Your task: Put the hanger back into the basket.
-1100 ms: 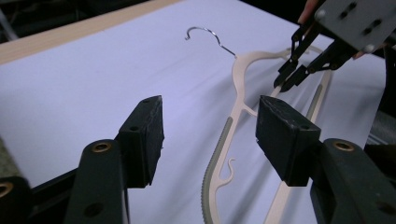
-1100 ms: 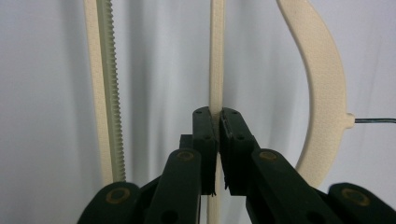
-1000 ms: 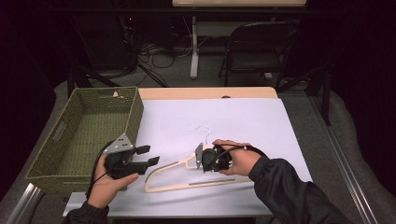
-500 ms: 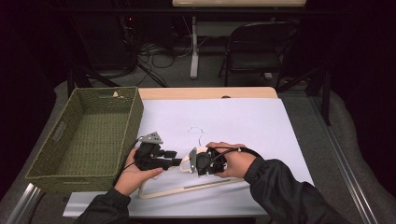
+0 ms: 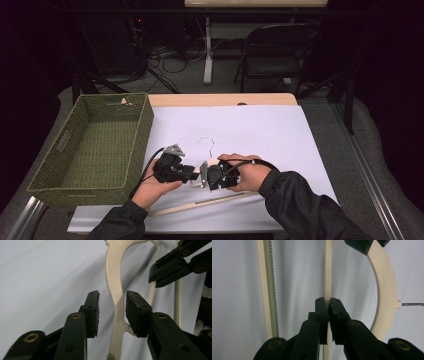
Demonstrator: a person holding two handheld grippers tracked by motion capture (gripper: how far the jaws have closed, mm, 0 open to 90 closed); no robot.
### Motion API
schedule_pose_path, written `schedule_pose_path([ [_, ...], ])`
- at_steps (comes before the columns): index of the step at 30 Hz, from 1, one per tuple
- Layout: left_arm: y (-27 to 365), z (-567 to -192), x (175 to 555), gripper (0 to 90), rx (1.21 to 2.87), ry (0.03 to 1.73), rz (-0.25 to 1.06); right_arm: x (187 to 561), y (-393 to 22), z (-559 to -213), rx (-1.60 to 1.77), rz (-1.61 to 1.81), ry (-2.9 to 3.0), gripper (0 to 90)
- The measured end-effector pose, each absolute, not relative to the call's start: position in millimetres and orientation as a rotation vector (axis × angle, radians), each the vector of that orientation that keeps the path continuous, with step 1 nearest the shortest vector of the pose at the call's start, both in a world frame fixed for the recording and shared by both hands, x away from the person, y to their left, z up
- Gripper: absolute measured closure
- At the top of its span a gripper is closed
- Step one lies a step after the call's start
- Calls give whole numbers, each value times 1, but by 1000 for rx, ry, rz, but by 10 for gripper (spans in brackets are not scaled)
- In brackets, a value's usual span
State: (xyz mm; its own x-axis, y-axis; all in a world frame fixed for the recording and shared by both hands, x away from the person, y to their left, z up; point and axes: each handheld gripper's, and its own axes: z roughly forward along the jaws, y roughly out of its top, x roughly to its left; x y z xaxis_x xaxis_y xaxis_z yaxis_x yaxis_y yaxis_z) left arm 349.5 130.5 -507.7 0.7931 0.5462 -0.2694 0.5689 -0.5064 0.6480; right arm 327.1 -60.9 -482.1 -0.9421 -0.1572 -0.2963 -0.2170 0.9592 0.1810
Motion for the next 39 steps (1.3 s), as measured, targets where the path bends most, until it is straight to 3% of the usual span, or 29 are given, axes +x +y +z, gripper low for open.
schedule_pose_path([
  [9, 129, -514, 352, 773, 2227, 837, -105, 327, -60, -484, -288, 303, 2821, 854],
  [33, 129, -519, 346, 801, 2219, 849, -76, 328, -60, -497, -246, 342, 2841, 844],
  [39, 130, -522, 346, 803, 2247, 838, -60, 340, -76, -487, -24, 503, 2883, 719],
])
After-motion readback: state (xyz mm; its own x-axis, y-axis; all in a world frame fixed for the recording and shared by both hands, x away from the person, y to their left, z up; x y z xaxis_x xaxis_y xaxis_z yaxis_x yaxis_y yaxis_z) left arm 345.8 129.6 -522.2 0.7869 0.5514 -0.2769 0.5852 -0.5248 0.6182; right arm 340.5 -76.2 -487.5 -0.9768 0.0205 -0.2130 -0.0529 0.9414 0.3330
